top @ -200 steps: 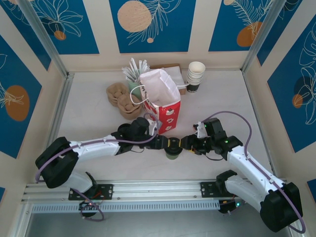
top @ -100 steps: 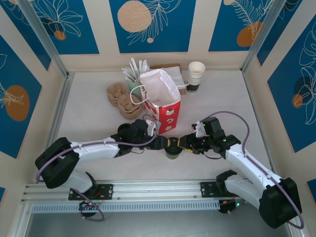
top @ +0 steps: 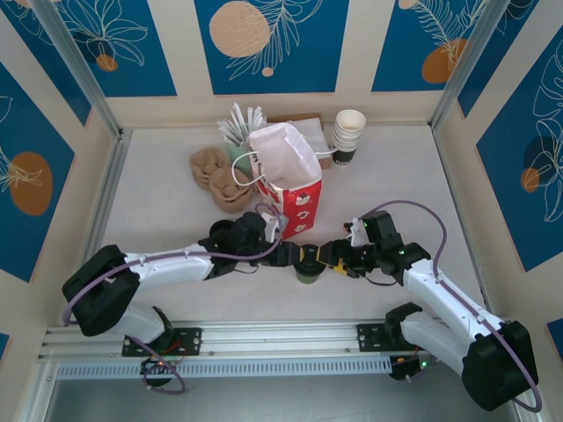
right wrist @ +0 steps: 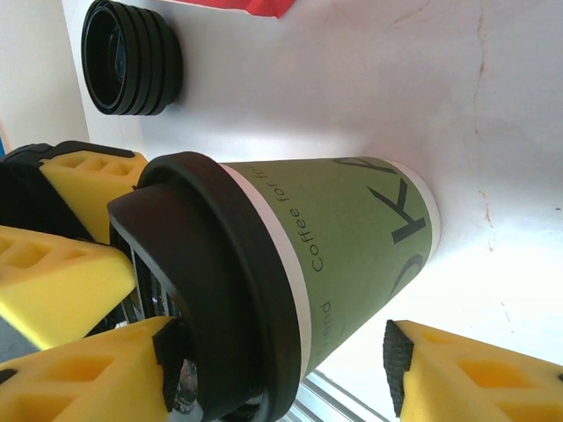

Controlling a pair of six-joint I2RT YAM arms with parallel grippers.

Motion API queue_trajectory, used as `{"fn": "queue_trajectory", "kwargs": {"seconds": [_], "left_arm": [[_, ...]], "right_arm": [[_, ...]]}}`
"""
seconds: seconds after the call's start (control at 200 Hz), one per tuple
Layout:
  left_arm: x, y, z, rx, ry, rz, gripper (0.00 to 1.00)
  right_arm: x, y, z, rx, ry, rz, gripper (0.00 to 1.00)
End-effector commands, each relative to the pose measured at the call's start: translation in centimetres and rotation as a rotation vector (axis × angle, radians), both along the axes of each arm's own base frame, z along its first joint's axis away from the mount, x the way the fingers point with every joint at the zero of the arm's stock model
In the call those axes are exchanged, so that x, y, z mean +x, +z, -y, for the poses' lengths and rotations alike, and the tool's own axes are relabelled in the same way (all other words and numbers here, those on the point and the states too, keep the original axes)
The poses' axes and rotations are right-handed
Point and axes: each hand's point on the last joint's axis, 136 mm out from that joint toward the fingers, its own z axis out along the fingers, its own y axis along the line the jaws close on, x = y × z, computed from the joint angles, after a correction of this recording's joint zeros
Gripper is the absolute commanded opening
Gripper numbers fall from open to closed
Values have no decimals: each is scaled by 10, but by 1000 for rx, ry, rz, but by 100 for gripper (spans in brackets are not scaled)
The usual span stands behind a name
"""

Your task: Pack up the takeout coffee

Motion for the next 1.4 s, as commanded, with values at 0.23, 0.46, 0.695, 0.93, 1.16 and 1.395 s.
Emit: {"fn": "queue_trajectory", "kwargs": {"seconds": [0.23,0.46,0.695,0.93,1.16,1.395], "left_arm": [[-6,-7,-5,145,-26,-13,48],[-5,7,-5,148,-36,7,48],[-3,24,-13,165,-15,42,56],[1,48,-31,182,27,116,62],[1,66,-59,194,82,161,63],[6,68,-103,231,203,189,67]], "right_arm": [[-15,2,-2,13,26,-90,67],[-16,7,-5,39,26,-97,67],[-18,7,-8,65,29,-89,64],[-18,3,-13,76,31,-74,60],[-18,1,-20,80,30,-70,59],[-15,0,-35,85,41,-43,55]]}}
